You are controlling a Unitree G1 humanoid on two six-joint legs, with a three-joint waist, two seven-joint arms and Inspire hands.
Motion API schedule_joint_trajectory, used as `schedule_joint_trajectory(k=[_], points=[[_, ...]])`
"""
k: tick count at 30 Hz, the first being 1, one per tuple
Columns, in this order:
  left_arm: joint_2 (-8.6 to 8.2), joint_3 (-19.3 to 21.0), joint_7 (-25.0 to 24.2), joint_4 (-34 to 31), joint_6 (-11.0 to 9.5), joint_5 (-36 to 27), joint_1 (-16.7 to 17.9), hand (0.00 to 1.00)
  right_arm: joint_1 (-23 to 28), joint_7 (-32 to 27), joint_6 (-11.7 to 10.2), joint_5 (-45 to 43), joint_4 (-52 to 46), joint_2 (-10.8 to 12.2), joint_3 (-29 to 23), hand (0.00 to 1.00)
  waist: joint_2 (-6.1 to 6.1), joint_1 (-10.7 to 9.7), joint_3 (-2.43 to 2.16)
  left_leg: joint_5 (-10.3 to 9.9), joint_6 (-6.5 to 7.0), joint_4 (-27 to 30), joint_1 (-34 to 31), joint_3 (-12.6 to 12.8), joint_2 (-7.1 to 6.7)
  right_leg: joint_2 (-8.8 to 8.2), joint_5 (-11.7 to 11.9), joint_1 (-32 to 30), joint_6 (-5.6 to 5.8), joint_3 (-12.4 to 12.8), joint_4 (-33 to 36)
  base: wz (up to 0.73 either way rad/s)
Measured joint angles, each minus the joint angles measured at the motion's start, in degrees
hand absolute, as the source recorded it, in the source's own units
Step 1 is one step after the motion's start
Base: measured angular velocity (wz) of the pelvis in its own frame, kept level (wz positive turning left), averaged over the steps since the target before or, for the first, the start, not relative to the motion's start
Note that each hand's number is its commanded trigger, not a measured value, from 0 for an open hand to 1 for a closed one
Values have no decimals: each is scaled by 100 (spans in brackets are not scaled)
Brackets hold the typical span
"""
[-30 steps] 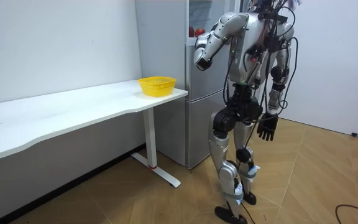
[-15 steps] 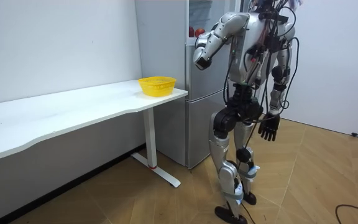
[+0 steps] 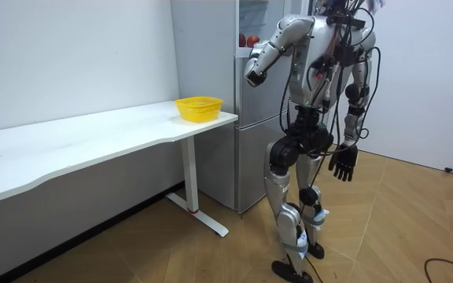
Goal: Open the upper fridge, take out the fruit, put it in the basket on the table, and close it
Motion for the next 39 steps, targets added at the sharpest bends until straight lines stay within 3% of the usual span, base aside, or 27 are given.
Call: schedule_joint_trajectory(k=[4,12,18,22,33,39], points=[[-86,-71,166,3,16,6,-16,0,-4,93,57,7,-10,2,-100,0,9,-107,3,0,0,1,11,82,1,2,6,-5,2,24,-9,-4],[-35,-78,324,22,163,15,-294,0,78,92,130,51,-59,-2,-112,0,104,-157,-7,0,0,5,-26,202,23,47,15,-100,-5,157,6,-10],[-43,-252,348,236,269,9,-590,0,169,92,128,252,-115,-12,-114,0,129,-181,-19,-2,-3,14,-19,444,61,77,27,-120,-24,221,-7,-8],[-45,-352,361,291,275,6,-637,0,185,93,130,221,-236,-24,-115,0,141,-313,-18,-1,-4,12,-4,459,89,129,54,-114,-48,334,0,-13],[-251,-443,551,446,329,7,-736,0,172,32,124,230,-251,-45,-122,0,148,-594,-4,-1,-5,10,67,662,125,209,71,-136,-77,532,9,-12],[-368,-520,603,615,329,8,-916,0,168,49,116,250,-254,-44,-122,0,135,-624,5,-1,-6,6,56,787,154,251,77,-215,-85,637,7,-10]])
